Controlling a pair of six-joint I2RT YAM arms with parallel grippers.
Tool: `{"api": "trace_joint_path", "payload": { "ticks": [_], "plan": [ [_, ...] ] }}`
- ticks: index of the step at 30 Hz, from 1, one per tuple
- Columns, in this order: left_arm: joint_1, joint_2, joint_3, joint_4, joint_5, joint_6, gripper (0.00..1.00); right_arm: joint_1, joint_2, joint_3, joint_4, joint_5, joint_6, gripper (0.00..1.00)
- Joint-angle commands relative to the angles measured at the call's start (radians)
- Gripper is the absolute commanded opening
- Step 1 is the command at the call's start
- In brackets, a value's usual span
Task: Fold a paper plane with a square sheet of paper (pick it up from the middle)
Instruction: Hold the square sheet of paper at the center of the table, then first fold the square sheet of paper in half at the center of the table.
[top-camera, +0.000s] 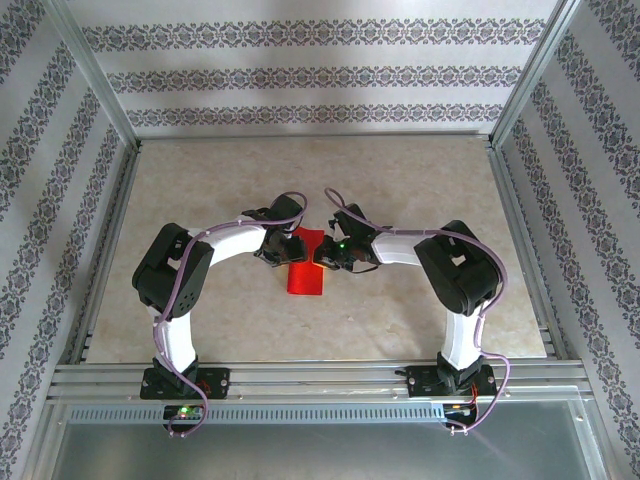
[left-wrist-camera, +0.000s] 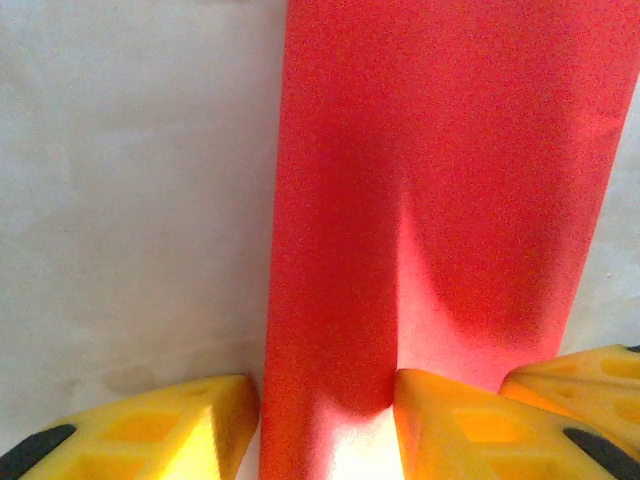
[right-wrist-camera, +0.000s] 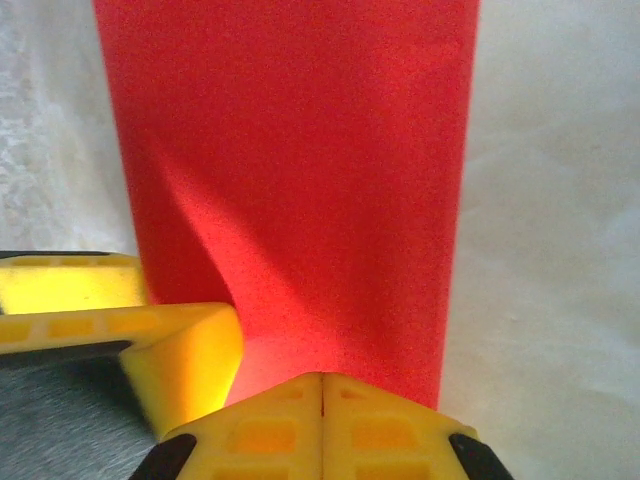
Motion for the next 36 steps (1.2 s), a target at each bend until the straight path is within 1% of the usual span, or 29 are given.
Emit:
{"api": "trace_joint_path", "payload": {
  "ticks": [1, 6, 9, 13, 16, 17, 18, 20, 23, 25, 31, 34, 36],
  "plan": [
    [-0.003, 0.123, -0.075, -0.016, -0.017, 0.014, 0.45, 0.013, 0.034, 0.02, -0.051, 0.017, -0.013, 0.06],
    [-0.003, 0.113, -0.055, -0.035, -0.026, 0.018, 0.45, 0.019, 0.054, 0.003, -0.103, 0.067, -0.035, 0.05],
    [-0.003, 0.078, -0.027, -0.058, -0.036, 0.022, 0.45, 0.019, 0.068, -0.011, -0.115, 0.079, -0.035, 0.05],
    [0.003, -0.033, 0.025, -0.096, -0.071, 0.016, 0.47, 0.019, 0.09, -0.028, -0.116, 0.074, -0.029, 0.04],
    [0.015, -0.131, 0.036, -0.087, -0.104, 0.0, 0.48, 0.019, 0.099, -0.037, -0.115, 0.074, -0.031, 0.04],
    [0.02, -0.156, 0.032, -0.071, -0.097, -0.004, 0.49, 0.018, 0.1, -0.04, -0.116, 0.074, -0.033, 0.04],
    [0.024, -0.175, 0.024, -0.05, -0.08, -0.01, 0.49, 0.017, 0.102, -0.041, -0.118, 0.074, -0.035, 0.04],
    [0.034, -0.197, -0.011, 0.031, 0.011, -0.028, 0.47, 0.016, 0.106, -0.041, -0.124, 0.077, -0.041, 0.03],
    [0.041, -0.191, -0.042, 0.139, 0.164, -0.065, 0.41, 0.016, 0.109, -0.039, -0.132, 0.079, -0.046, 0.03],
    [0.043, -0.167, -0.042, 0.172, 0.237, -0.079, 0.37, 0.015, 0.112, -0.039, -0.136, 0.08, -0.049, 0.03],
    [0.042, -0.075, -0.017, 0.128, 0.298, -0.112, 0.2, 0.014, 0.117, -0.035, -0.155, 0.083, -0.052, 0.03],
    [0.043, -0.044, -0.018, 0.119, 0.318, -0.121, 0.17, 0.014, 0.116, -0.036, -0.161, 0.085, -0.052, 0.02],
    [0.043, -0.034, -0.016, 0.091, 0.301, -0.113, 0.17, 0.013, 0.115, -0.036, -0.165, 0.088, -0.052, 0.02]
  ]
}}
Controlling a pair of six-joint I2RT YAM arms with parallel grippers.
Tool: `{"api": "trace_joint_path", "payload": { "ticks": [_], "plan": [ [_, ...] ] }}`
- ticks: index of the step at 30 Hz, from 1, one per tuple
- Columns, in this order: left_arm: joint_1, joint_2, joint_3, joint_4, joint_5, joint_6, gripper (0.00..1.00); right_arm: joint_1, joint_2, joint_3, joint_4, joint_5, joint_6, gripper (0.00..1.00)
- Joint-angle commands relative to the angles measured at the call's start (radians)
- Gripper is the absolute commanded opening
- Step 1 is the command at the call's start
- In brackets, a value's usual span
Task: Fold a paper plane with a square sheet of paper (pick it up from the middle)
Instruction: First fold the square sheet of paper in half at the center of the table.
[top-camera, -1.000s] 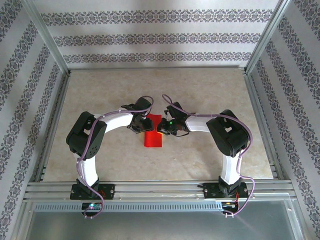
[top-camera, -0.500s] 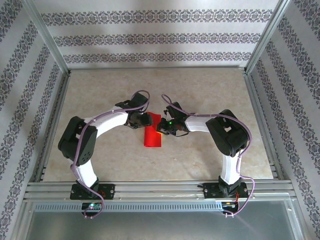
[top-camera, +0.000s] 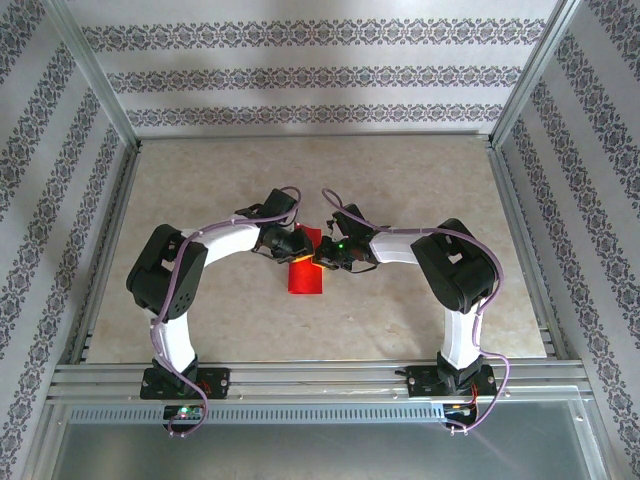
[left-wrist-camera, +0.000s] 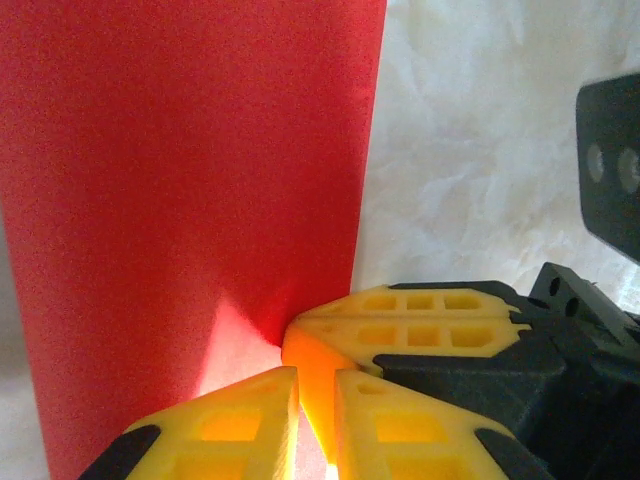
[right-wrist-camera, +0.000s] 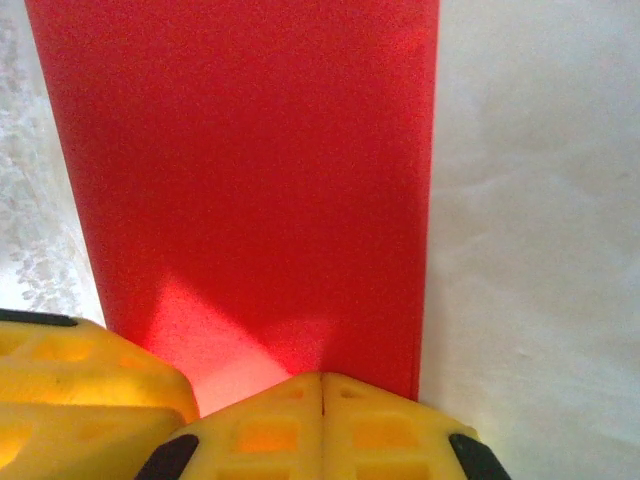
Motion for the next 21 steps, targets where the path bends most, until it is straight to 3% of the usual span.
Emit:
{"api": "trace_joint_path", "payload": {
  "ticks": [1, 6, 21],
  "plan": [
    [0.003, 0.017, 0.003, -0.046, 0.014, -0.005, 0.16, 0.009, 0.089, -0.047, -0.169, 0.09, -0.022, 0.02],
    [0.005, 0.024, 0.014, -0.121, -0.057, 0.041, 0.16, 0.008, 0.09, -0.047, -0.183, 0.096, -0.024, 0.02],
    [0.027, 0.048, -0.014, -0.11, -0.073, 0.08, 0.14, 0.007, 0.094, -0.055, -0.213, 0.104, -0.037, 0.02]
  ]
}}
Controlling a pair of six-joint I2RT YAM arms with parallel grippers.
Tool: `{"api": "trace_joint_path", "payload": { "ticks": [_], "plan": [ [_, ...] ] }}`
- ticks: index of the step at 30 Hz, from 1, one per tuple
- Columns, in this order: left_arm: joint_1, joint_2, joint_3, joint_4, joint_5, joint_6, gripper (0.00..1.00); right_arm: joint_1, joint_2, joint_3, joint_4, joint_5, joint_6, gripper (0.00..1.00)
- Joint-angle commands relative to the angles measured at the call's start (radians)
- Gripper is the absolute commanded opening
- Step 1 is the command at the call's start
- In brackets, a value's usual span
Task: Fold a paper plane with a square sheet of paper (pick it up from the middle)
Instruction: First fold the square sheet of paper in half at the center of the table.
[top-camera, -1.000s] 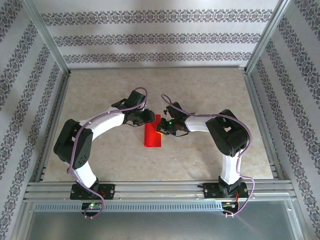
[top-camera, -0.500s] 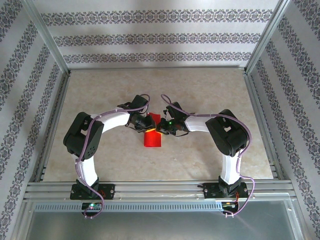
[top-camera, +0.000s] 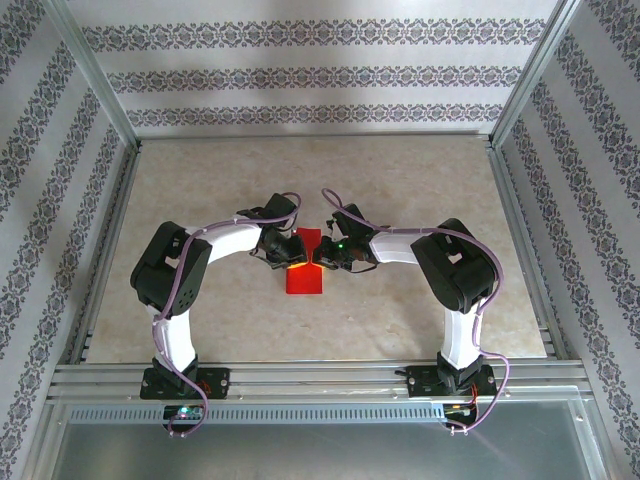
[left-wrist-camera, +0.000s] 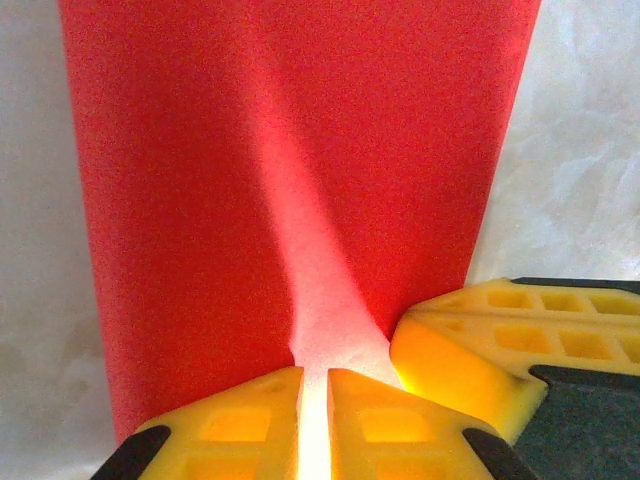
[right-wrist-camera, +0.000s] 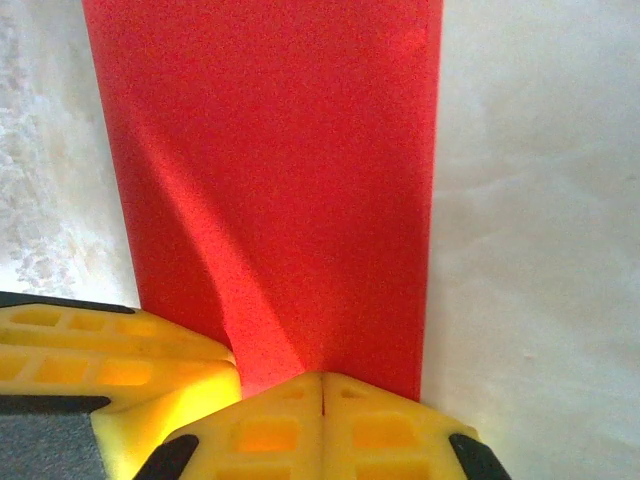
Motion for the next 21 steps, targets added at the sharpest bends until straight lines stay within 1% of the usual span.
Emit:
{"api": "trace_joint_path", "payload": {
  "ticks": [1, 10, 16, 19, 21],
  "plan": [
    [0.027, 0.016, -0.02, -0.028, -0.018, 0.032, 0.14, 0.006, 0.094, -0.058, -0.215, 0.105, -0.033, 0.02],
    [0.118, -0.001, -0.146, 0.037, 0.055, 0.086, 0.14, -0.004, 0.098, -0.076, -0.235, 0.124, -0.057, 0.02],
    [0.198, -0.085, -0.216, 0.032, 0.072, 0.123, 0.15, -0.007, 0.098, -0.073, -0.258, 0.144, -0.068, 0.02],
    [0.201, -0.146, -0.19, 0.008, 0.087, 0.124, 0.16, -0.008, 0.097, -0.069, -0.264, 0.148, -0.071, 0.02],
    [0.193, -0.184, -0.183, 0.034, 0.127, 0.094, 0.17, -0.007, 0.099, -0.064, -0.266, 0.145, -0.071, 0.02]
  ]
}}
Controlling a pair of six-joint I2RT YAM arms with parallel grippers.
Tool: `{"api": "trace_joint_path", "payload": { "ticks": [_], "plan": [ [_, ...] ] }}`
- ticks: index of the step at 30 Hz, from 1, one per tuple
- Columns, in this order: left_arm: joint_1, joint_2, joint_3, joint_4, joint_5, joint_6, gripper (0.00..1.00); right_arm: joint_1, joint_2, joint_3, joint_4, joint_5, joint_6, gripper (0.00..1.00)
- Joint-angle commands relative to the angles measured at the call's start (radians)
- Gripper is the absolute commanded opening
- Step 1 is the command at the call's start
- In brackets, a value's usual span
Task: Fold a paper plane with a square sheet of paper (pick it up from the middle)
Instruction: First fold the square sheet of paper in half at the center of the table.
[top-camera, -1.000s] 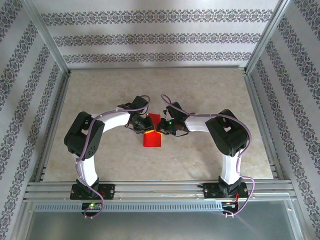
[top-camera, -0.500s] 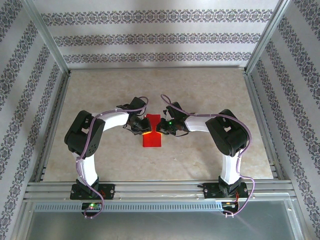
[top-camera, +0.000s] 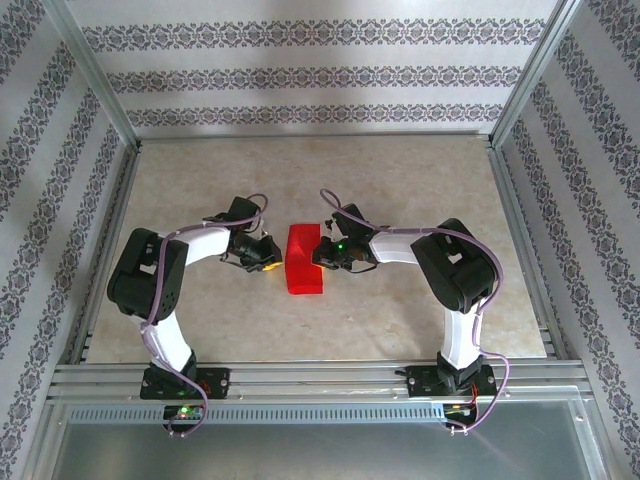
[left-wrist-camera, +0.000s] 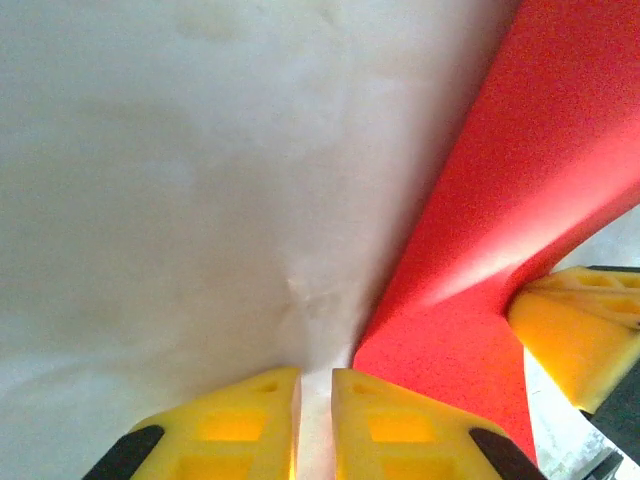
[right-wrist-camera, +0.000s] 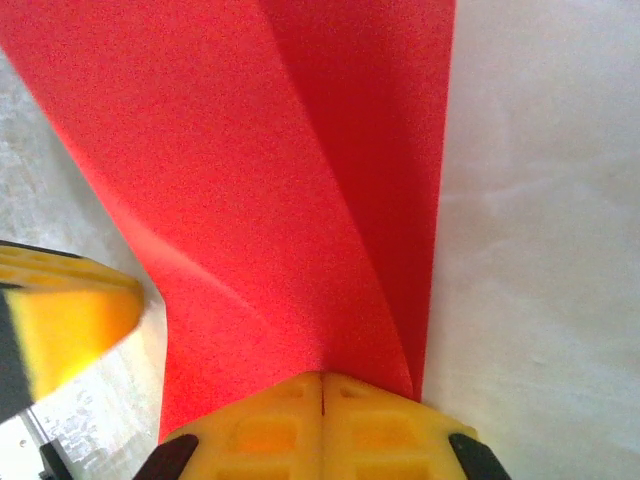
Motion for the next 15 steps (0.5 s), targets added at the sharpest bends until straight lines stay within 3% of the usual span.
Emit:
{"api": "trace_joint_path", "payload": {
  "ticks": [1, 9, 15],
  "plan": [
    [-0.012, -0.079, 0.008, -0.022, 0.013, -0.014, 0.17, -0.005, 0.098, -0.063, -0.26, 0.144, -0.028, 0.02],
    [-0.115, -0.024, 0.005, 0.109, 0.043, -0.146, 0.16, -0.003, 0.114, -0.063, -0.26, 0.143, -0.022, 0.02],
    [-0.128, 0.055, -0.03, 0.119, 0.06, -0.142, 0.16, -0.003, 0.114, -0.06, -0.264, 0.144, -0.02, 0.02]
  ]
}}
